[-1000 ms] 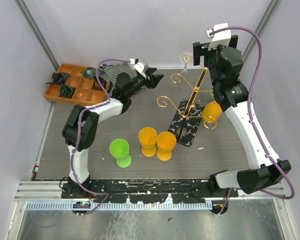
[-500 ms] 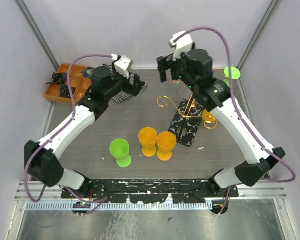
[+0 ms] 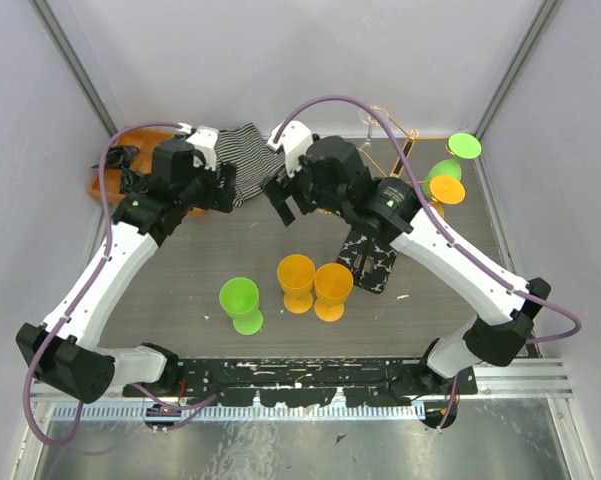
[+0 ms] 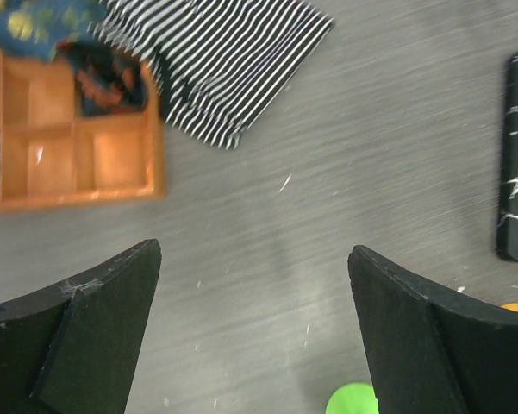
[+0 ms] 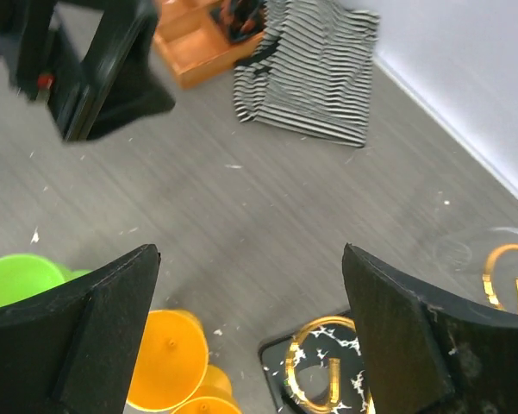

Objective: Place the wine glass upside down on the wine glass rack

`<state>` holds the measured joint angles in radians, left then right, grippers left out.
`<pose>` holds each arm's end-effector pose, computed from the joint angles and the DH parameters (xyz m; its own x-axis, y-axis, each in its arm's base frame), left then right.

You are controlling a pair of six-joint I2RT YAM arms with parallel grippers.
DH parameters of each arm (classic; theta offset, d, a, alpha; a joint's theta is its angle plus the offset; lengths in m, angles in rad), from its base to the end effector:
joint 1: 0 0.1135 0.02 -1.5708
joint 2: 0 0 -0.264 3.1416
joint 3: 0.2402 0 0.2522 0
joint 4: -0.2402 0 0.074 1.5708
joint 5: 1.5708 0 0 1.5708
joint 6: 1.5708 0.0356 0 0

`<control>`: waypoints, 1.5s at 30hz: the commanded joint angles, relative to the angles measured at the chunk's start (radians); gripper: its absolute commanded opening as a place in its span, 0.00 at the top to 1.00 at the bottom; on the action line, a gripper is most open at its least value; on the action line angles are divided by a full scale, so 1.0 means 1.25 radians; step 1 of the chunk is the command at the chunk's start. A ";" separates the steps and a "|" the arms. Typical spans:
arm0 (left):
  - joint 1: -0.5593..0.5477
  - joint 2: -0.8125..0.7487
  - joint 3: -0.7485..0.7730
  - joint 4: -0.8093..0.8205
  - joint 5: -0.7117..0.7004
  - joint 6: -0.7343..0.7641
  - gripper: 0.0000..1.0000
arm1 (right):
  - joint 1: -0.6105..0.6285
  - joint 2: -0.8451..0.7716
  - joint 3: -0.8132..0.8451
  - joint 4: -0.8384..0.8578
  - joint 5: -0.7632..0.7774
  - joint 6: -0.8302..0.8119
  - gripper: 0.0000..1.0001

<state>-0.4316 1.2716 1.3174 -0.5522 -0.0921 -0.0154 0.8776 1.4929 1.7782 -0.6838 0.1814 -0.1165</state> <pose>0.2556 -0.1141 0.3838 -0.4458 0.1884 -0.8751 0.3367 0.9411 0.0311 0.2082 0.2406 0.4609 -0.1707 -0.3844 -0.9073 -0.6747 0.7166 -0.1767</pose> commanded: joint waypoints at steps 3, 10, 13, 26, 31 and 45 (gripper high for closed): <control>0.088 -0.009 0.038 -0.194 0.014 -0.090 0.04 | 0.065 0.024 -0.014 -0.063 -0.029 -0.022 0.10; 0.216 -0.060 0.065 -0.292 0.071 -0.159 0.02 | 0.133 0.049 -0.105 -0.095 -0.014 -0.128 0.13; 0.263 -0.075 0.077 -0.321 0.086 -0.169 0.01 | 0.138 0.062 -0.133 -0.093 -0.002 -0.151 0.15; 0.296 -0.090 0.078 -0.335 0.101 -0.170 0.01 | 0.138 0.130 -0.145 -0.137 0.090 -0.264 0.38; 0.302 -0.083 0.078 -0.328 0.101 -0.164 0.01 | 0.138 0.152 -0.148 -0.145 0.085 -0.280 0.39; 0.314 -0.051 0.092 -0.315 0.120 -0.155 0.01 | 0.127 0.192 -0.149 -0.128 -0.062 -0.284 0.47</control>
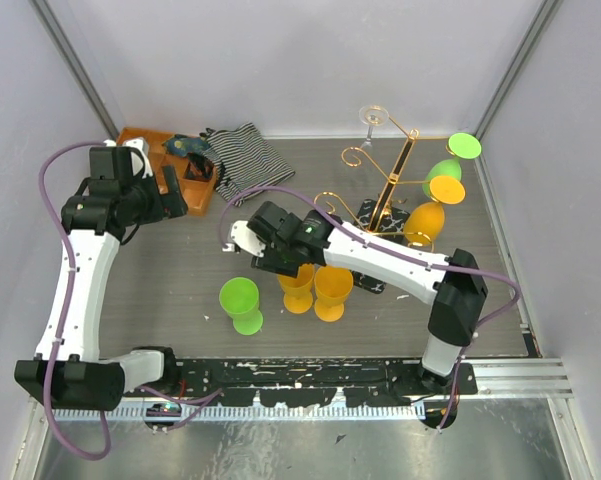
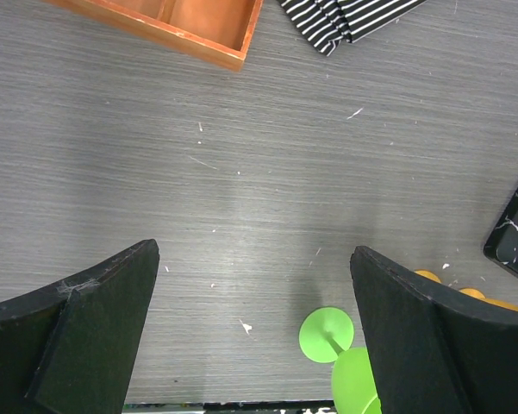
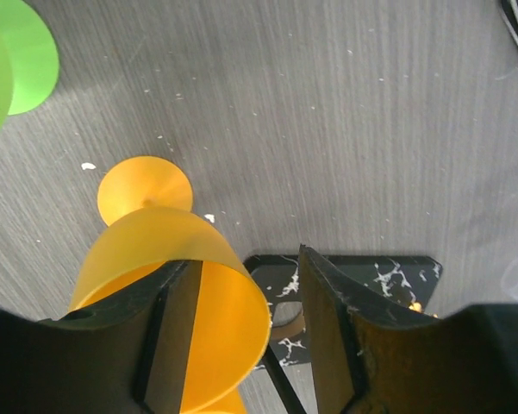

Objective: Place the wine glass upside down on the wine glass rack

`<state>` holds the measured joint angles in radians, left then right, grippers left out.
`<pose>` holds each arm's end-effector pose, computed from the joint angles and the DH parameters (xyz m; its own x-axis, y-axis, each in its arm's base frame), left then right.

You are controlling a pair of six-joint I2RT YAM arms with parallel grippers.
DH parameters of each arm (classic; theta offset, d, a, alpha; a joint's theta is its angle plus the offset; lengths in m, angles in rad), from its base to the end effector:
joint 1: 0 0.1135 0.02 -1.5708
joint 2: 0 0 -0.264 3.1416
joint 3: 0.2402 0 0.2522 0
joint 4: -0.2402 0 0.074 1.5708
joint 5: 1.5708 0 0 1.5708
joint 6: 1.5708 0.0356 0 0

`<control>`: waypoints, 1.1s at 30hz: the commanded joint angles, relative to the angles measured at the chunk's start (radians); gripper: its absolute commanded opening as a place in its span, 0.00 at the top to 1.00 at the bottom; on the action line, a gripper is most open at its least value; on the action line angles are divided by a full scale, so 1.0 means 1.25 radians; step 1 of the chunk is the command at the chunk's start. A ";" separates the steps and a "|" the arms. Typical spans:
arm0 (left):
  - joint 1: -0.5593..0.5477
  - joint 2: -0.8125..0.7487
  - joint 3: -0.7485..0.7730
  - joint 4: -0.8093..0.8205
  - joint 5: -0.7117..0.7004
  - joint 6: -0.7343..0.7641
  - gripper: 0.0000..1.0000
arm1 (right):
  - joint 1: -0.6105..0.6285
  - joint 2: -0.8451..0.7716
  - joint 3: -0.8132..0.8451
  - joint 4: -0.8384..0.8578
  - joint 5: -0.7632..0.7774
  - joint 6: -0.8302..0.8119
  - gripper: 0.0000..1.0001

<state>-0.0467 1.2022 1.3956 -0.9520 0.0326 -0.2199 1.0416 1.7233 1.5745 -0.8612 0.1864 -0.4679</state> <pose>0.2330 -0.0121 0.3903 -0.6859 -0.1862 -0.7034 -0.0813 0.9803 -0.1802 0.1921 0.3154 0.3052 -0.0214 -0.9145 -0.4039 -0.9055 0.1890 -0.3800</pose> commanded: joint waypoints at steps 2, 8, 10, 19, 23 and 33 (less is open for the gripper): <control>0.008 0.006 0.031 0.006 0.022 0.010 0.01 | -0.005 0.013 0.019 0.006 -0.083 -0.004 0.50; 0.013 0.011 0.030 0.011 0.028 0.011 0.01 | -0.005 0.025 0.059 -0.038 -0.071 -0.013 0.74; 0.014 0.013 0.032 0.014 0.034 0.008 0.01 | -0.006 0.023 0.077 -0.047 -0.049 -0.014 0.88; 0.023 0.042 0.069 0.052 0.142 -0.103 0.02 | -0.015 0.031 0.212 -0.025 0.138 0.005 0.99; 0.038 0.047 0.084 0.098 0.220 -0.249 0.04 | -0.023 0.022 0.252 0.070 0.219 0.020 0.99; 0.047 -0.030 -0.054 0.402 0.259 -0.709 0.10 | -0.037 -0.097 0.104 0.528 0.271 0.058 0.99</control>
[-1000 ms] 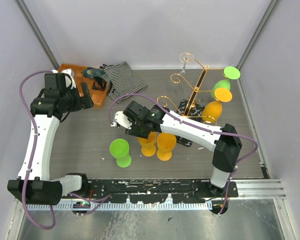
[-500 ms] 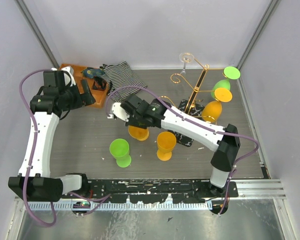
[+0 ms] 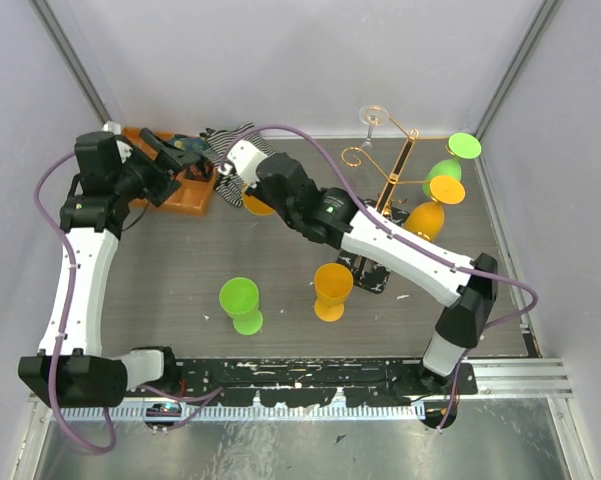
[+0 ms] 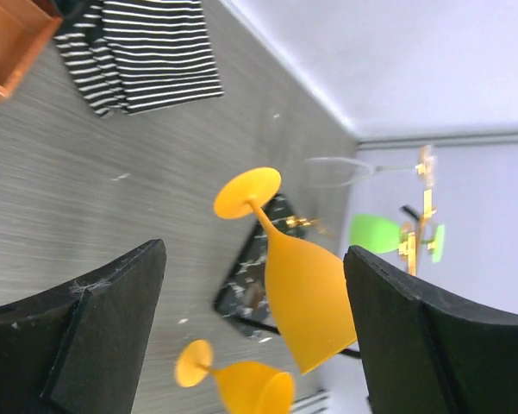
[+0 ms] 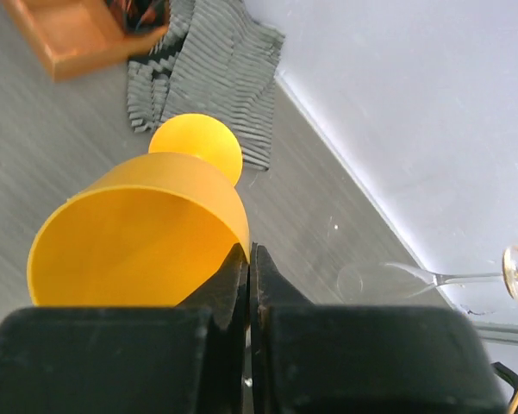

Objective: Place the wine glass upside down on the wine glass rack

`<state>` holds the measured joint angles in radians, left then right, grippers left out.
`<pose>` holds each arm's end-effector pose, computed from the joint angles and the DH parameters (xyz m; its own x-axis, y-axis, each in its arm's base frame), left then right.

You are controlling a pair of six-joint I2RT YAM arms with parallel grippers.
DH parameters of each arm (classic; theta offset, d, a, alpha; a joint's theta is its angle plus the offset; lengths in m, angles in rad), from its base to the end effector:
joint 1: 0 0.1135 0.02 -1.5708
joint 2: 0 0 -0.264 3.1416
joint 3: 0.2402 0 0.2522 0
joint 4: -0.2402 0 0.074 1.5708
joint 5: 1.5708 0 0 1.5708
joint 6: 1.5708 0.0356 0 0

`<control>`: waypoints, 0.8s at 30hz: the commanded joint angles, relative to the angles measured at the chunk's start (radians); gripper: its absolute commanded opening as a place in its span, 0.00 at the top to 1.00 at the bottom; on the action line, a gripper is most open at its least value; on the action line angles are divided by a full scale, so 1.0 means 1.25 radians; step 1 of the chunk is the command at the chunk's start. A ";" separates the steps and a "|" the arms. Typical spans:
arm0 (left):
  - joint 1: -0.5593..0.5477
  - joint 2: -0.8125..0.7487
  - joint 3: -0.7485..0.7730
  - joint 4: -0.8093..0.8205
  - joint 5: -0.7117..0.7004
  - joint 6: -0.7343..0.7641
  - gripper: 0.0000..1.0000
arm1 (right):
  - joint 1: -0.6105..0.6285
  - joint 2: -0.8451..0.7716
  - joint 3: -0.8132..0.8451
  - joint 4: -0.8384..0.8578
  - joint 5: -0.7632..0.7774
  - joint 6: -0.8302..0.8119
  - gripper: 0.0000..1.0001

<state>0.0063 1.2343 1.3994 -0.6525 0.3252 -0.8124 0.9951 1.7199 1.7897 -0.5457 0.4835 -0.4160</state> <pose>0.2599 -0.0097 0.4117 -0.5227 -0.6912 -0.4991 -0.1499 0.6508 -0.7443 0.2279 0.3208 0.4032 -0.0189 -0.6864 -0.7270 -0.5743 0.6027 -0.5540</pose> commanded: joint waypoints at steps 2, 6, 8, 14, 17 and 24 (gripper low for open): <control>0.004 -0.087 -0.098 0.216 0.008 -0.333 0.11 | 0.000 -0.122 -0.145 0.384 0.027 0.018 0.99; 0.004 -0.130 -0.142 0.273 -0.016 -0.448 0.12 | 0.000 -0.169 -0.251 0.574 -0.016 0.017 0.99; 0.003 -0.143 -0.148 0.290 -0.022 -0.485 0.12 | 0.001 -0.169 -0.271 0.612 -0.039 0.012 0.99; -0.002 -0.155 -0.176 0.348 -0.021 -0.579 0.16 | 0.001 -0.167 -0.333 0.751 -0.101 0.013 0.99; -0.006 -0.157 -0.181 0.348 -0.019 -0.582 0.18 | 0.003 -0.164 -0.347 0.797 -0.121 0.010 0.99; -0.015 -0.165 -0.205 0.335 -0.034 -0.579 0.26 | 0.012 -0.156 -0.375 0.894 -0.145 -0.023 0.99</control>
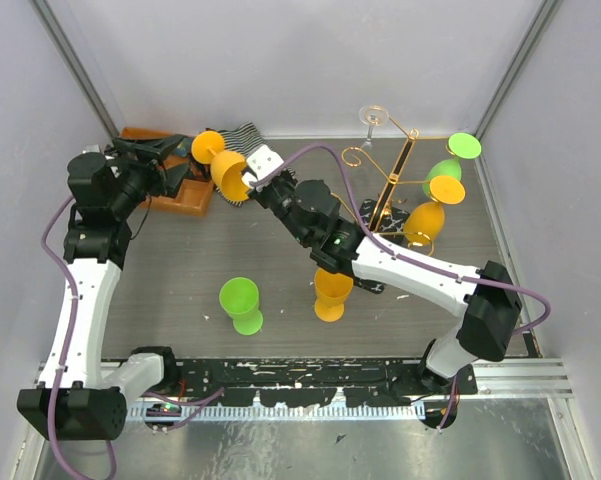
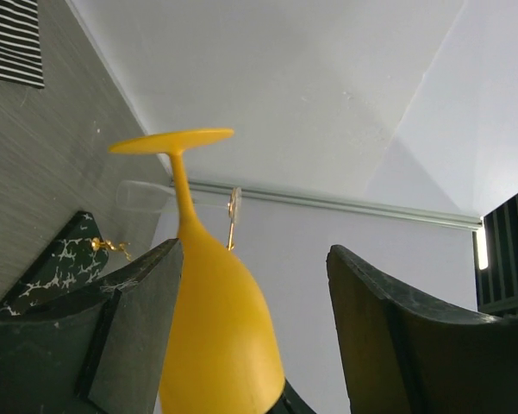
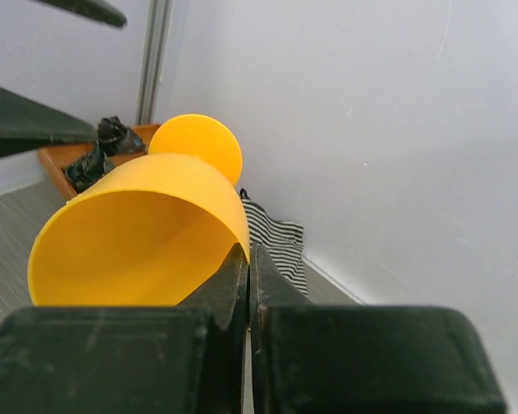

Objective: Place the wine glass upside down on the wine glass rack

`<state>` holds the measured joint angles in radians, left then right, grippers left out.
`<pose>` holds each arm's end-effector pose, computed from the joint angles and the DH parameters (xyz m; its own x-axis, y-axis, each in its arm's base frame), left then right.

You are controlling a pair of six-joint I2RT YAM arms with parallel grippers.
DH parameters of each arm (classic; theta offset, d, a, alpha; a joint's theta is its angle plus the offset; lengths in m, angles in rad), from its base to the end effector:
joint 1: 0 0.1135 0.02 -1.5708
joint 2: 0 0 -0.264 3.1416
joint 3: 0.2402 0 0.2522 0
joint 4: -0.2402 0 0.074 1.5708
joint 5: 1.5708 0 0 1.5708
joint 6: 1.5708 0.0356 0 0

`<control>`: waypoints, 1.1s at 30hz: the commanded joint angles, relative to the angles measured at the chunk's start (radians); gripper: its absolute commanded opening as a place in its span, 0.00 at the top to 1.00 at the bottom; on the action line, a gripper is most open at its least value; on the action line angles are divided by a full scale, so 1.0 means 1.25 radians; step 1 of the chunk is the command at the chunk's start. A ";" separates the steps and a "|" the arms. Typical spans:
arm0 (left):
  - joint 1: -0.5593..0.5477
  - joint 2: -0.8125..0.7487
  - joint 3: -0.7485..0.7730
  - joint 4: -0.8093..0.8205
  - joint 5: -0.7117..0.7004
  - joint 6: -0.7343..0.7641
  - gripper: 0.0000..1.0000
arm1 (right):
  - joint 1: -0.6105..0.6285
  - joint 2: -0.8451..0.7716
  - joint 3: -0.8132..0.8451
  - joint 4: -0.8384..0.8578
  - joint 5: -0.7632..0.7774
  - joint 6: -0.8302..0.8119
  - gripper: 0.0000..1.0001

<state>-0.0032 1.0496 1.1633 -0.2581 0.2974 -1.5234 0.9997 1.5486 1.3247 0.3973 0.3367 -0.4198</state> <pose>0.2320 -0.0112 0.4143 -0.2995 -0.9541 -0.0048 -0.1298 0.0457 -0.9905 0.2111 0.3069 0.4001 0.3371 -0.1870 -0.9227 -0.5265 0.7751 -0.3494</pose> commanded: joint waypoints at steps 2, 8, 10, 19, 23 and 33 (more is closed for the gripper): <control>-0.013 -0.014 -0.019 0.016 -0.014 -0.008 0.28 | 0.011 -0.013 -0.003 0.151 -0.036 -0.027 0.99; -0.027 0.000 -0.022 0.024 -0.020 -0.011 0.33 | 0.022 0.009 0.011 0.148 -0.048 -0.042 0.99; -0.029 0.004 -0.025 0.032 -0.022 -0.007 0.37 | 0.025 0.011 0.012 0.148 -0.052 -0.041 0.99; -0.066 0.038 -0.023 0.052 -0.030 0.005 0.51 | 0.033 0.011 0.001 0.173 -0.065 -0.032 0.99; -0.081 0.048 -0.027 0.052 -0.038 0.008 0.52 | 0.036 0.017 0.006 0.185 -0.061 -0.041 0.99; -0.084 0.054 -0.029 0.034 -0.057 0.017 0.52 | 0.038 0.013 0.006 0.185 -0.076 -0.047 0.99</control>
<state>-0.1059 1.1099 1.1397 -0.2302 0.2367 -1.5158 1.0416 1.5738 1.3136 0.5556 0.2733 -0.4850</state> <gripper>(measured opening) 0.485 0.039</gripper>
